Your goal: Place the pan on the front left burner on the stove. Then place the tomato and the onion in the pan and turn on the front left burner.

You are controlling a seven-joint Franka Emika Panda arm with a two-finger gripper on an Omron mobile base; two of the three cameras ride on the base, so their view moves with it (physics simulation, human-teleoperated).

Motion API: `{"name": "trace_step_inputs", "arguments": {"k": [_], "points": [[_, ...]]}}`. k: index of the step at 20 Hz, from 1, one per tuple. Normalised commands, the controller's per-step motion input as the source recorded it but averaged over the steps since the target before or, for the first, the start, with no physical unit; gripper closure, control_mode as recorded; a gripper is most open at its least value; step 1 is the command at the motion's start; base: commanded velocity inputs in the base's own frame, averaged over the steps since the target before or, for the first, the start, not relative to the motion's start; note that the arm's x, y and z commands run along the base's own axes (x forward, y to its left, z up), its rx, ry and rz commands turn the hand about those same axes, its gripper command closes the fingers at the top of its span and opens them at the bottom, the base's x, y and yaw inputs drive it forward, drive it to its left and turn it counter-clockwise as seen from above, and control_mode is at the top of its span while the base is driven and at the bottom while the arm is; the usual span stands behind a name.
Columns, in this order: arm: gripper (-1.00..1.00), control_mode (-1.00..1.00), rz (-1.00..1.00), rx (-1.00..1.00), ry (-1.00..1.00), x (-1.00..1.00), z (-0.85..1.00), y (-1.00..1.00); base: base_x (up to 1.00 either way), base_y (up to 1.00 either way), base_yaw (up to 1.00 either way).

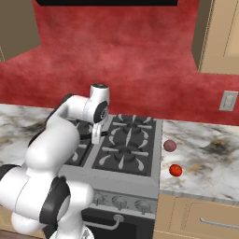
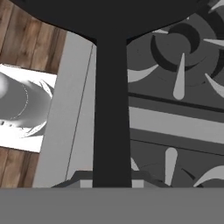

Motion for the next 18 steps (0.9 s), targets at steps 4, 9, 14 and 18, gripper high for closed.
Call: {"name": "trace_step_inputs", "arguments": {"k": [4, 9, 14, 18], "points": [[1.0, -1.0, -0.03, 0.0, 0.0, 0.1, -0.14, 0.0, 0.0, 0.0, 0.0], [1.0, -1.0, -0.02, 0.0, 0.0, 0.07, -0.24, 0.0, 0.0, 0.0, 0.0], [1.0, -1.0, -0.02, 0.0, 0.0, 0.09, -0.29, 0.04, 0.0, 0.0, 0.0], [1.0, -1.0, -0.03, 0.0, 0.0, 0.14, -0.14, 0.03, 0.0, 0.0, 0.0]]}}
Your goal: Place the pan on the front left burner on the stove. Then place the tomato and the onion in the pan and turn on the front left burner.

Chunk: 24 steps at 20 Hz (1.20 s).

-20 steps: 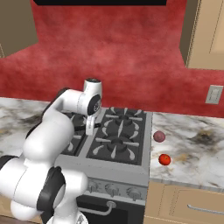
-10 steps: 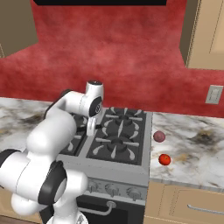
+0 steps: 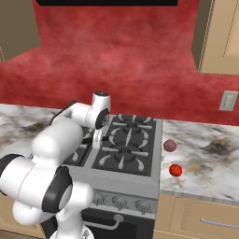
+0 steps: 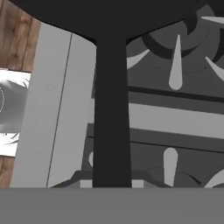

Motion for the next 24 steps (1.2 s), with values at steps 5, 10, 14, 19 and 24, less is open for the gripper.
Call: {"name": "trace_step_inputs", "arguments": {"k": [5, 10, 14, 19, 24], "points": [[1.0, -1.0, -0.03, 0.0, 0.0, 0.16, -0.07, 0.01, 0.0, 0.0, 0.0], [1.0, -1.0, -0.03, 0.0, 0.0, 0.17, -0.13, 0.04, 0.0, 0.0, 0.0], [1.0, -1.0, -0.02, 0.0, 0.0, 0.14, -0.24, 0.12, 0.0, 0.0, 0.0], [1.0, -1.0, -0.01, 0.0, 0.0, 0.15, -0.2, 0.11, 0.0, 0.0, 0.0], [1.0, -1.0, -0.01, 0.0, 0.0, 0.16, -0.17, 0.04, 0.0, 0.0, 0.0]]}}
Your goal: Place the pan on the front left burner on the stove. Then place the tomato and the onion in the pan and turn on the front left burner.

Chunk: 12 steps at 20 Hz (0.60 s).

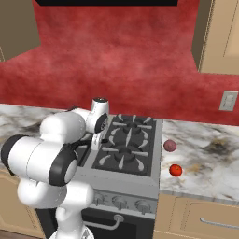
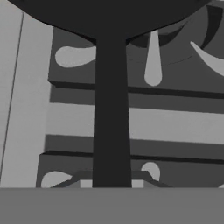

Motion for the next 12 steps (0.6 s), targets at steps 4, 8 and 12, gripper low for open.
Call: {"name": "trace_step_inputs", "arguments": {"k": [4, 8, 12], "points": [[1.0, -1.0, -0.01, 0.0, 0.0, 0.15, -0.17, 0.01, 0.0, 0.0, 0.0], [1.0, -1.0, 0.0, 0.0, 0.0, 0.17, -0.21, 0.02, 0.0, 0.0, 0.0], [1.0, -1.0, -0.01, 0.0, 0.0, 0.18, -0.18, 0.06, 0.0, 0.0, 0.0]]}}
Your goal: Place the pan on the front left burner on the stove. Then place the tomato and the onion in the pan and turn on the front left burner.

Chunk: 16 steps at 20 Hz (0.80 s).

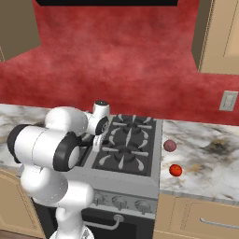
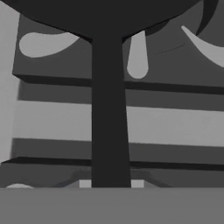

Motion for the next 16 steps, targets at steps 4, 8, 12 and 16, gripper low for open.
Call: {"name": "trace_step_inputs", "arguments": {"k": [4, 8, 12, 16], "points": [[1.0, -1.0, -0.01, 0.0, 0.0, 0.24, -0.16, 0.09, 0.0, 0.0, 0.0], [1.0, -1.0, -0.01, 0.0, 0.0, 0.22, -0.16, 0.09, 0.0, 0.0, 0.0], [1.0, -1.0, 0.0, 0.0, 0.0, 0.22, -0.23, 0.09, 0.0, 0.0, 0.0], [1.0, -1.0, 0.0, 0.0, 0.0, 0.22, -0.33, 0.09, 0.0, 0.0, 0.0]]}}
